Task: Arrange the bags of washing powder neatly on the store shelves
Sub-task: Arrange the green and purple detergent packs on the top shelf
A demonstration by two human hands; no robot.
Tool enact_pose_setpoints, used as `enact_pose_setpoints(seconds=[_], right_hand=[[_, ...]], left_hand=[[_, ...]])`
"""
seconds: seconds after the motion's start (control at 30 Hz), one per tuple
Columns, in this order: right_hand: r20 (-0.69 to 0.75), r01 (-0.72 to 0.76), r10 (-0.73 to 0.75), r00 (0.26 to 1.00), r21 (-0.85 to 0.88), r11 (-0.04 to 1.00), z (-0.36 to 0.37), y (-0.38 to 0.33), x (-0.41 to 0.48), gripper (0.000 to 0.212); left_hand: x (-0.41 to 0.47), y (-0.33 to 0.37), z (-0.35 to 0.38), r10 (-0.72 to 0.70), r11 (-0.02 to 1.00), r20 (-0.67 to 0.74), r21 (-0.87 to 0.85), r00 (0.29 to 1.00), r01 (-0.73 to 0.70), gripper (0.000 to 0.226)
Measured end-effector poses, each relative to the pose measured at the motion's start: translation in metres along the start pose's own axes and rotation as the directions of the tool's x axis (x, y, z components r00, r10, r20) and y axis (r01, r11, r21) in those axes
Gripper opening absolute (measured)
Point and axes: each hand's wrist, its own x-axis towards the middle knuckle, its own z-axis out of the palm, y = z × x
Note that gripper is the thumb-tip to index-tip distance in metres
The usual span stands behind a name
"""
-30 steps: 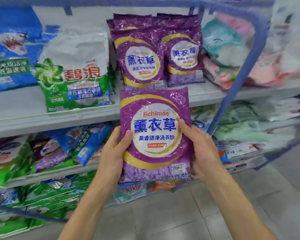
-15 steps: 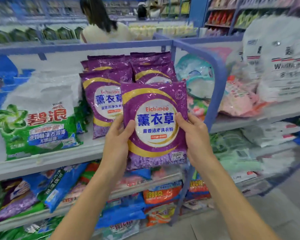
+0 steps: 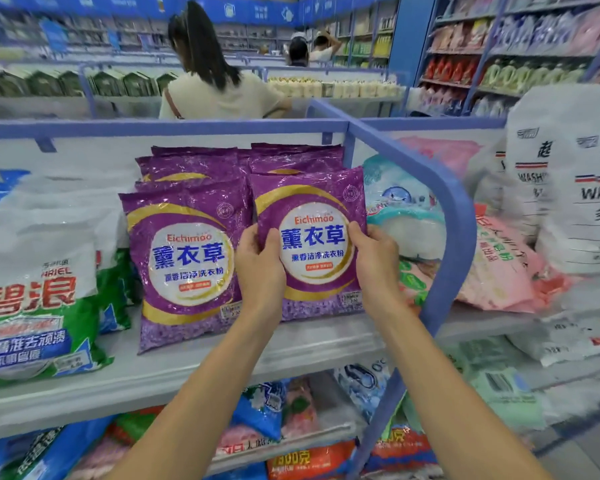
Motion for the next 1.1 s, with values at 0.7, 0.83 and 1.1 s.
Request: enact_pose_setpoints(seconds=[0.7,0.83,1.1], right_hand=[[0.435,0.325,-0.087,0.896,-0.510,0.796,-0.035,0.054,-0.023,0.089],[0.425,0.372,-0.122,0.897,-0.575,0.729,-0.022,0.049,-0.015,0.071],[0.422,0.326,-0.066,0.904,-0.584,0.743,-0.026,0.043,-0.014,0.073]], left_hand=[[-0.043,-0.033,-0.027,0.025,0.707,0.272,0.675,0.962,-0.209,0.136],[-0.020,-0.032,-0.025,0.118,0.651,0.291,0.699,0.950,-0.295,0.134],[-0.020,-0.028,-0.027,0.150,0.653,0.311,0.682,0.939,-0.330,0.130]])
